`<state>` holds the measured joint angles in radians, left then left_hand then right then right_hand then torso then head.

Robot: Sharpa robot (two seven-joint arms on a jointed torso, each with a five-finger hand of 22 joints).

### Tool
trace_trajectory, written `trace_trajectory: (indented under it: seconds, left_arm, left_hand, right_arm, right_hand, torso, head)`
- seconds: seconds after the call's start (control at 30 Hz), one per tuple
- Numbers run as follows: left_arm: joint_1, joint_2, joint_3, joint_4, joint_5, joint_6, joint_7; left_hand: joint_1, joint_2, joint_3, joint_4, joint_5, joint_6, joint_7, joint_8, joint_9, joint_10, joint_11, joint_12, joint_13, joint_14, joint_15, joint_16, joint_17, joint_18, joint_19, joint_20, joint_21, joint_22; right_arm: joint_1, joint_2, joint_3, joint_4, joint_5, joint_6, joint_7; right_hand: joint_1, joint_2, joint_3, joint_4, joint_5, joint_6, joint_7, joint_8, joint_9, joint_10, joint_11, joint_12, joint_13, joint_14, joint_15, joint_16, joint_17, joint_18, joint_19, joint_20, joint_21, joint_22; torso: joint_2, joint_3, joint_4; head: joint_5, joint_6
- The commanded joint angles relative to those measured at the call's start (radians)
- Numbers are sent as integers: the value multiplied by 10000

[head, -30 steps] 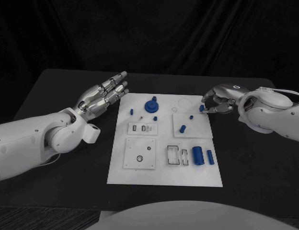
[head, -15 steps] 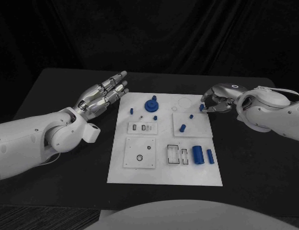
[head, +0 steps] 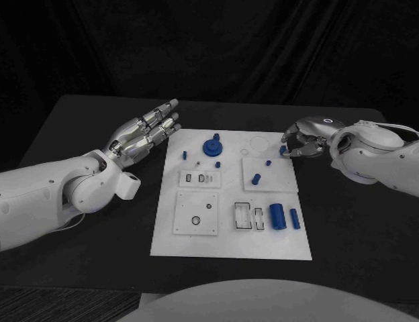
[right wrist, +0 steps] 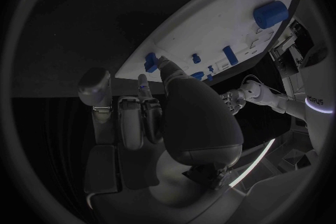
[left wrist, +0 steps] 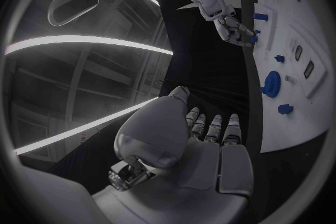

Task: Assemble the parts on the task board

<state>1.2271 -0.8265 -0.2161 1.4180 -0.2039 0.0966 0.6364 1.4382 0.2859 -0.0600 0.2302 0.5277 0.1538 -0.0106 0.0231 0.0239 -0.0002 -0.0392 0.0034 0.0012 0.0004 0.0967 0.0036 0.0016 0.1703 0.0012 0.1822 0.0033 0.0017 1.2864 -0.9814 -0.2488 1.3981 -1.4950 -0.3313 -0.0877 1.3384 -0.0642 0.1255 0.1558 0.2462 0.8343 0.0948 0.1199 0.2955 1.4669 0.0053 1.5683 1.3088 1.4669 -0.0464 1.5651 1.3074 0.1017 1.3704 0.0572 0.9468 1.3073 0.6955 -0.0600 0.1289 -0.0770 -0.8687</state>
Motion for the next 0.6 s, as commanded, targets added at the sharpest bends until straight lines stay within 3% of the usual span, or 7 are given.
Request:
trace_trajectory:
  seconds: [0.03,0.6]
  left_arm:
    - [-14,9,10,9,4,126,86]
    - [-15,23,10,-6,4,176,49]
  left_hand:
    - [41,-38,78,10,42,-8,78,15,3,2,73,-34,-12,-4,74,-36,-16,-108,-12,89,-33,-17]
    - [41,-38,78,10,42,-8,78,15,3,2,73,-34,-12,-4,74,-36,-16,-108,-12,89,-33,-17]
  right_arm:
    - [-34,22,6,-42,-38,8,-66]
    - [-122,138,8,-178,-38,43,-45]
  right_hand:
    - [111,-21,-44,-24,67,112,-2,43,24,1039,31,25,2620,1039,-14,57,2634,97,25,41,-42,584]
    - [196,11,-32,-59,78,408,-24,227,178,1039,16,25,2620,1039,-23,57,2634,99,33,36,-78,607]
  torso:
    - [0,0,-6]
    - [-2,3,-5]
  head:
    - [8,-11]
    - [10,-31]
